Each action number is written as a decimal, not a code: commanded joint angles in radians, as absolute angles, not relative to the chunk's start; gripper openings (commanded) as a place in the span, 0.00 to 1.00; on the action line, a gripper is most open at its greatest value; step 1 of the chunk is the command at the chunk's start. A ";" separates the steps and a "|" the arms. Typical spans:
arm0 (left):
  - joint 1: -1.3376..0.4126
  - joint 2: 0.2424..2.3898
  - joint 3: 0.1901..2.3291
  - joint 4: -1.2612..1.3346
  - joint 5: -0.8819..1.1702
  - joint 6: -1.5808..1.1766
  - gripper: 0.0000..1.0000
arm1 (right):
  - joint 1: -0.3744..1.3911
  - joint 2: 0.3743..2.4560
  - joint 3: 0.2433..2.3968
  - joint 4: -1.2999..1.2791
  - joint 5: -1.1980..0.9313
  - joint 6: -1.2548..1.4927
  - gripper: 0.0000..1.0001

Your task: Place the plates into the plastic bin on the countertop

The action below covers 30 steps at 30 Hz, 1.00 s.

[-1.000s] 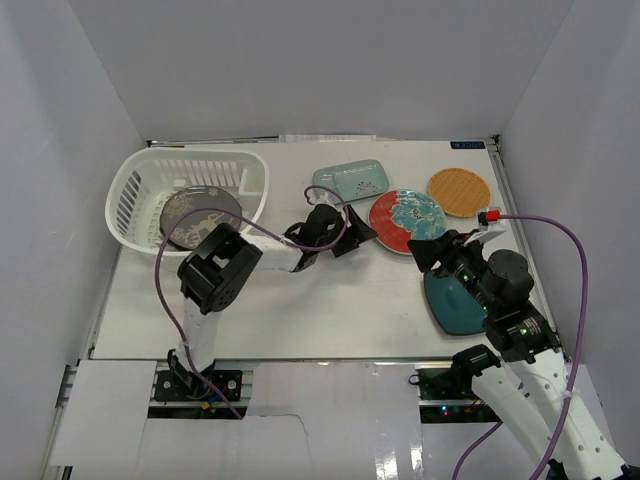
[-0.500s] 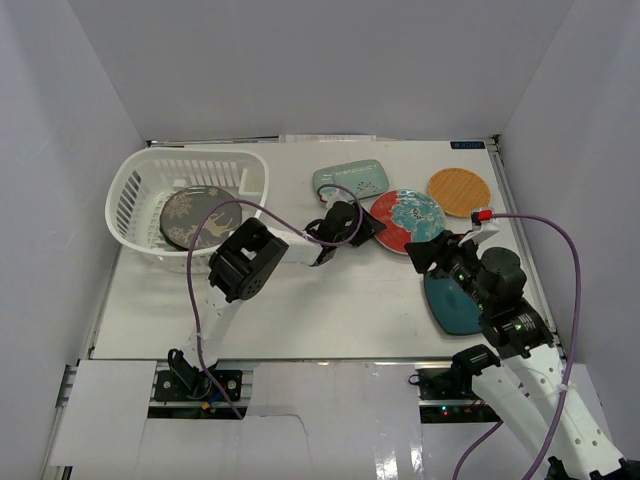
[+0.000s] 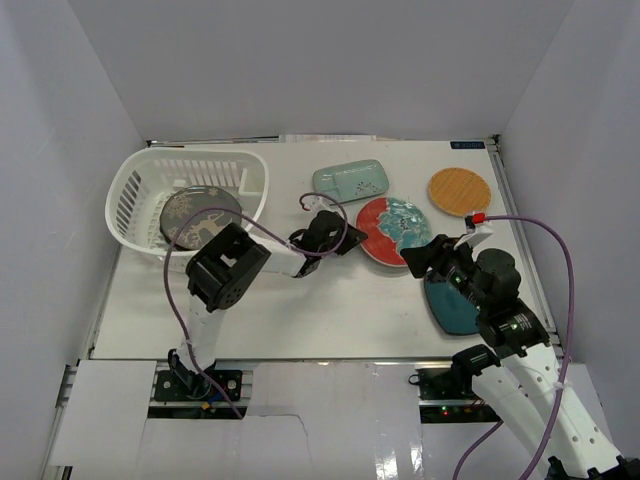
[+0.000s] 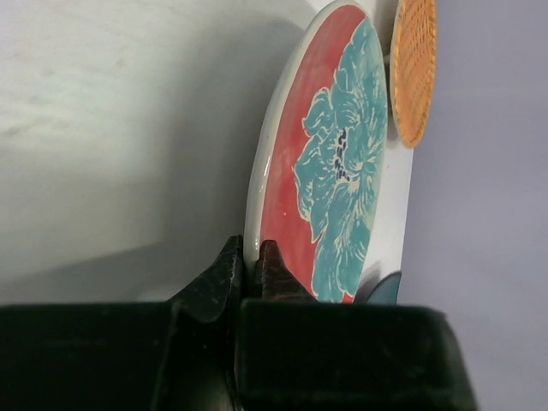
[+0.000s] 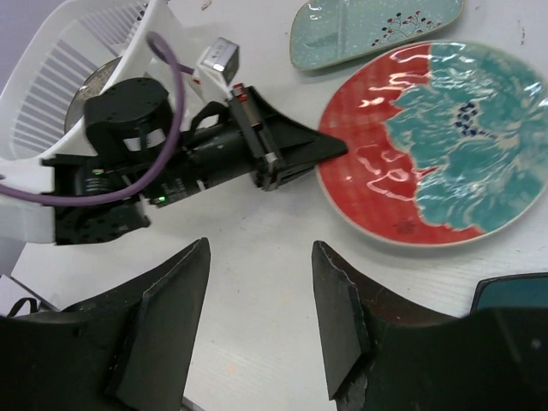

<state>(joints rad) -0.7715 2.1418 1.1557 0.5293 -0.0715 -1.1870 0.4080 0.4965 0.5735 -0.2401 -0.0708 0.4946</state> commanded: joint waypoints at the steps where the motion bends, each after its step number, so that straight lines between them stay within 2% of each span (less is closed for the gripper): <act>1: -0.749 1.892 1.037 0.532 -0.060 -1.069 0.00 | 0.408 0.488 0.612 -0.219 -0.092 0.503 0.57; 7: -0.612 1.475 0.882 0.546 0.159 -1.081 0.00 | 0.408 0.472 0.690 -0.236 -0.141 0.528 0.58; 10: -0.450 1.274 0.810 0.499 0.256 -1.111 0.00 | 0.407 0.456 0.712 -0.255 -0.126 0.525 0.58; 14: -0.205 1.079 0.814 0.323 0.327 -1.051 0.00 | 0.408 0.468 0.698 -0.253 -0.144 0.523 0.58; 16: -0.120 1.022 0.831 0.217 0.360 -1.020 0.00 | 0.408 0.479 0.677 -0.244 -0.169 0.525 0.58; 19: 0.160 0.965 0.859 0.063 0.351 -0.913 0.00 | 0.408 0.512 0.652 -0.215 -0.204 0.529 0.58; 22: 0.357 0.963 0.824 0.008 0.335 -0.870 0.00 | 0.408 0.544 0.644 -0.199 -0.236 0.528 0.59; 30: 0.397 0.969 0.750 0.006 0.175 -0.766 0.00 | 0.407 0.591 0.638 -0.207 -0.241 0.479 0.59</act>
